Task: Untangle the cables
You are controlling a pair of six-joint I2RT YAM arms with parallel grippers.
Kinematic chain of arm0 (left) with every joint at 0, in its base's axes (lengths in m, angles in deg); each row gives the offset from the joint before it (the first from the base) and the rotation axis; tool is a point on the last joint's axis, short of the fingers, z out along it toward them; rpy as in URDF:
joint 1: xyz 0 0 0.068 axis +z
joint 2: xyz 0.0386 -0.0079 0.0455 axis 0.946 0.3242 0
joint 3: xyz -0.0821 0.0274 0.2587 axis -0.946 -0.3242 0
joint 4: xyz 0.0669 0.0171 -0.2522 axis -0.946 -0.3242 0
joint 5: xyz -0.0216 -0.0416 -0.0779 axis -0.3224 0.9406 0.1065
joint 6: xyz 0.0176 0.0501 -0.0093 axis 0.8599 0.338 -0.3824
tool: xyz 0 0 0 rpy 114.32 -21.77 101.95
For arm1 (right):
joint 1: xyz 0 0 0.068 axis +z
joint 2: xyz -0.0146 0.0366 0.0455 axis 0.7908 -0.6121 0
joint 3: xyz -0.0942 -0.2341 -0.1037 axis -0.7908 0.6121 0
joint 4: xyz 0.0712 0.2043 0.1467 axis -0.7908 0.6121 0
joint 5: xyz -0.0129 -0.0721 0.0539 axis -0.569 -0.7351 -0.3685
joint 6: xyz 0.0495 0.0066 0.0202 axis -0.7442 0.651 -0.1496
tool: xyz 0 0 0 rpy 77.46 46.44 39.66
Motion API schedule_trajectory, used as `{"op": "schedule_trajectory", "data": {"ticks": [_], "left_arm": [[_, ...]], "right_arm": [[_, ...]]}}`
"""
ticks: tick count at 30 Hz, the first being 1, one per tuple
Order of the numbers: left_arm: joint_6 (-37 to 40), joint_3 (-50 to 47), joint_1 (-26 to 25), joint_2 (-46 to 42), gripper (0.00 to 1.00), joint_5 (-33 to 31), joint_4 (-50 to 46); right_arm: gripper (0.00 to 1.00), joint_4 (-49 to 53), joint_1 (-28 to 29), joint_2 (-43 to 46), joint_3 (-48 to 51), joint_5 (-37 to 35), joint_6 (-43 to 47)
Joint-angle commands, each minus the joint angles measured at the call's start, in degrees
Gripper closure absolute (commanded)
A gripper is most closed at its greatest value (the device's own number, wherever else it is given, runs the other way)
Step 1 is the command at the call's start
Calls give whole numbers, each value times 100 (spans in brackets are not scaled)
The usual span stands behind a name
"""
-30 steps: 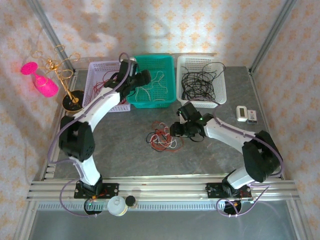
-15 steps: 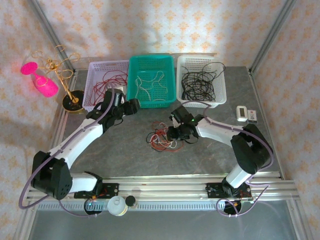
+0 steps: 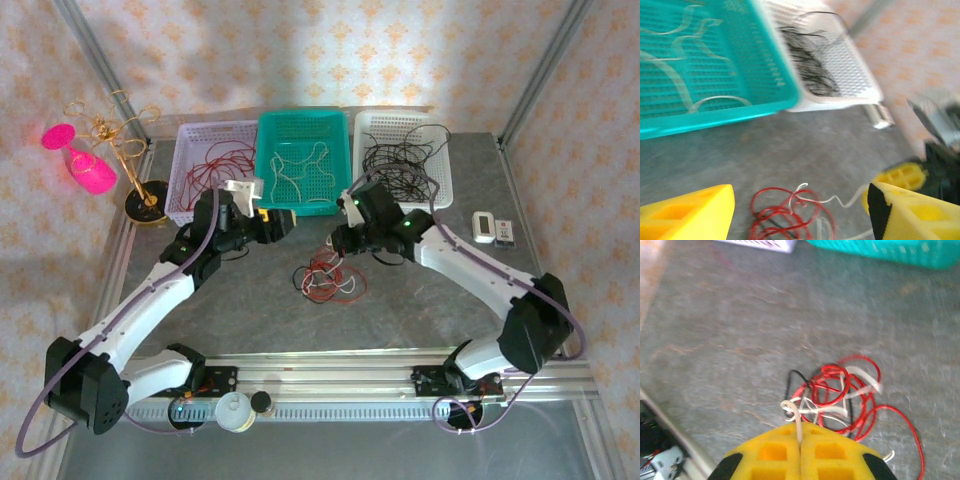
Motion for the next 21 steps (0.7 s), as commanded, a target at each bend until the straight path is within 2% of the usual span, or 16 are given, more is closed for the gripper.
{"op": "schedule_trajectory", "data": {"ticks": [1, 4, 8, 12, 18, 21], "left_arm": [[220, -184, -173, -113, 21, 1102, 1162], [385, -163, -214, -98, 17, 1521, 1402], [714, -206, -215, -117, 17, 1723, 1437], [1049, -214, -219, 12, 31, 1816, 1248], [1450, -218, -247, 261, 25, 2011, 1081], [1565, -204, -248, 408, 32, 2028, 1098]], "right_arm": [[100, 538, -71, 187, -506, 487, 629], [100, 810, -213, 126, -905, 936, 805], [100, 868, -379, 48, -1138, 1759, 860], [100, 894, -432, -36, -1253, 2313, 904], [100, 933, -468, -217, -1480, 2646, 896], [100, 986, -466, -303, -1587, 2771, 880]]}}
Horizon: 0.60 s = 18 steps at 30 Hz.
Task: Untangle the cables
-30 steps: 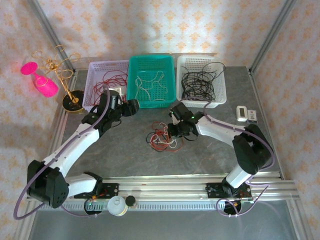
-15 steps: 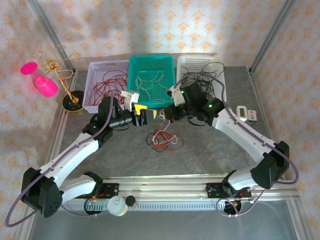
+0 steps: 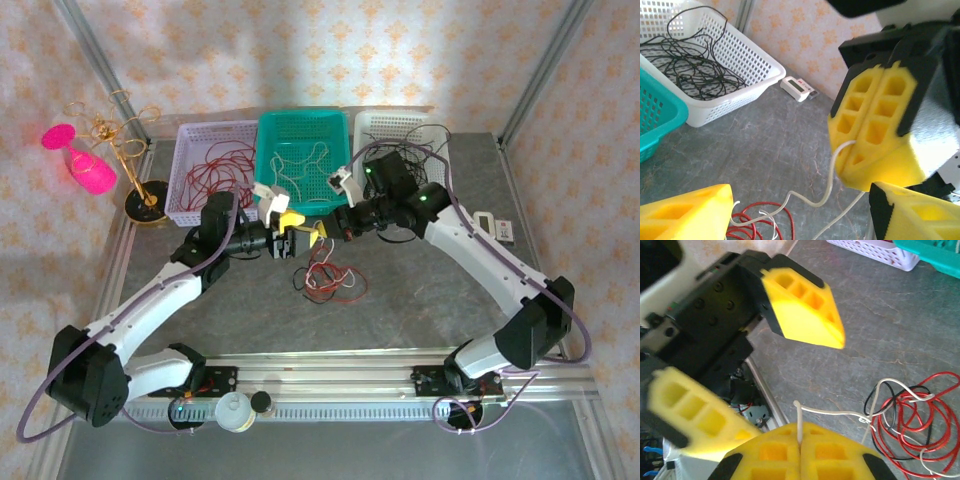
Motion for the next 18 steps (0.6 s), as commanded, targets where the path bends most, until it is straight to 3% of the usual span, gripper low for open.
{"op": "schedule_trajectory", "data": {"ticks": [1, 5, 11, 13, 18], "left_arm": [[384, -37, -51, 148, 35, 212, 107], [405, -77, -50, 385, 43, 241, 348], [175, -88, -119, 707, 38, 386, 954], [137, -86, -136, 798, 48, 235, 1090], [-278, -320, -146, 690, 92, -579, 1955]], "right_arm": [[100, 107, -35, -65, -298, 382, 74], [100, 90, -40, -92, -372, 423, 23], [100, 25, -37, -127, -418, 493, -97], [100, -35, -39, -110, -409, 528, -152], [100, -212, -39, 28, -211, 368, -225]]}}
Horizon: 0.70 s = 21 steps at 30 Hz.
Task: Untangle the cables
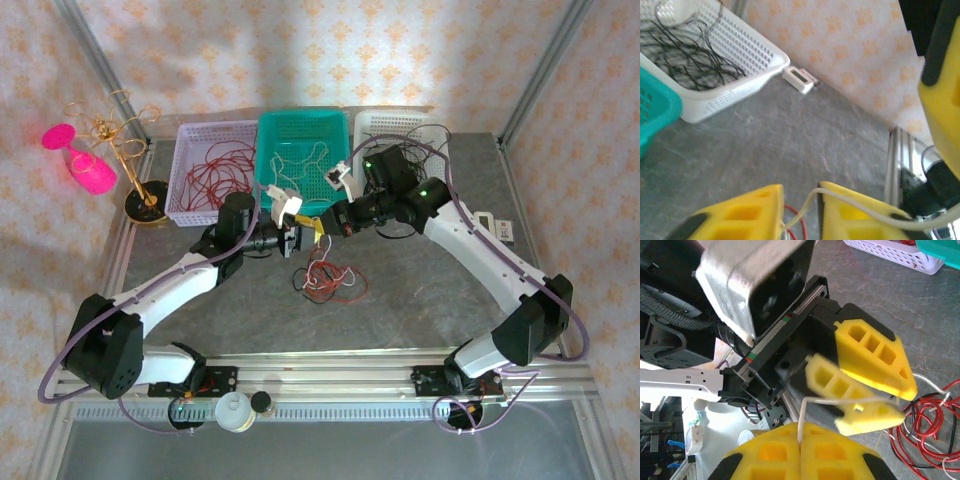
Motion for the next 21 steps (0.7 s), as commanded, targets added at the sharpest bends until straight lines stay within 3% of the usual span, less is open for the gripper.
{"op": "schedule_trajectory", "data": {"ticks": [1, 7, 9, 13, 17, 21], "left_arm": [[-329, -226, -32, -204, 99, -724, 1017], [-399, -420, -102, -800, 100, -1649, 688], [-413, -374, -115, -959, 100, -1722, 379], [-391, -50, -229, -1173, 100, -1802, -420], [-427, 366, -425, -1379, 100, -2023, -1155], [-614, 857, -494, -1603, 100, -2405, -1820]], "right_arm": [[100, -257, 8, 157, 54, -122, -81], [96, -1230, 39, 725, 768, -1592, -161], [91, -2028, 82, 941, 1244, -1805, -348], [72, -3096, 266, 1018, 1806, -2227, -450], [69, -3816, 464, 745, 2051, -2840, -604], [62, -4500, 668, 498, 2290, -2989, -787]]}}
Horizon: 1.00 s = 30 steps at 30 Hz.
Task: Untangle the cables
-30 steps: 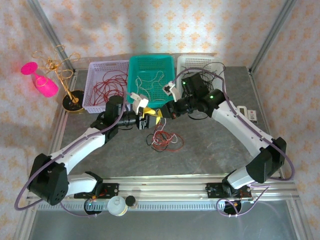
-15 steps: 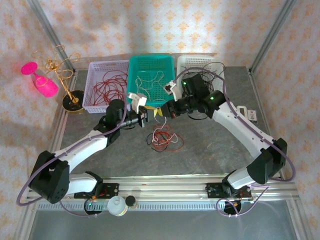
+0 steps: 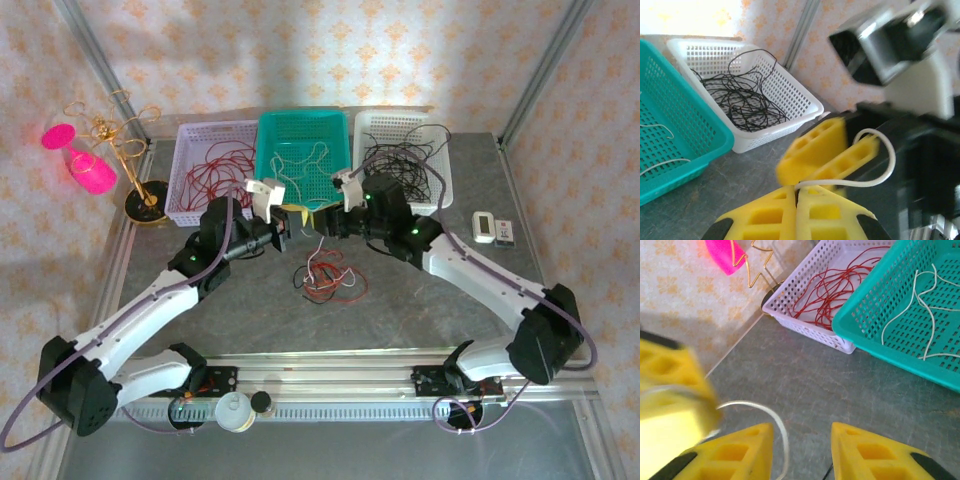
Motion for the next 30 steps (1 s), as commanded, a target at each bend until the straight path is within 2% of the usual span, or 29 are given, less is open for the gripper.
{"op": "schedule_trajectory", "data": {"ticks": [1, 5, 8, 14, 20, 30], "left_arm": [[-200, 546, -34, -315, 100, -441, -719], [-349, 1070, -64, -514, 100, -676, -1108], [-431, 1508, -88, -555, 100, -765, -1368], [-574, 2311, -114, -559, 100, -858, -1614], [-638, 3085, -123, -422, 100, -906, -1790], [-129, 4413, -125, -196, 100, -1529, -2332]], "right_arm": [[62, -1034, 142, -145, 217, -556, -274], [61, -1930, 161, -158, 864, -1108, -690], [61, -2580, 163, -376, 1115, -1073, -805], [62, -2969, 222, -1055, 1067, -754, -830], [81, -2992, 240, -1544, 1198, -472, -770], [84, -2950, 240, -1843, 1561, -496, -631]]}}
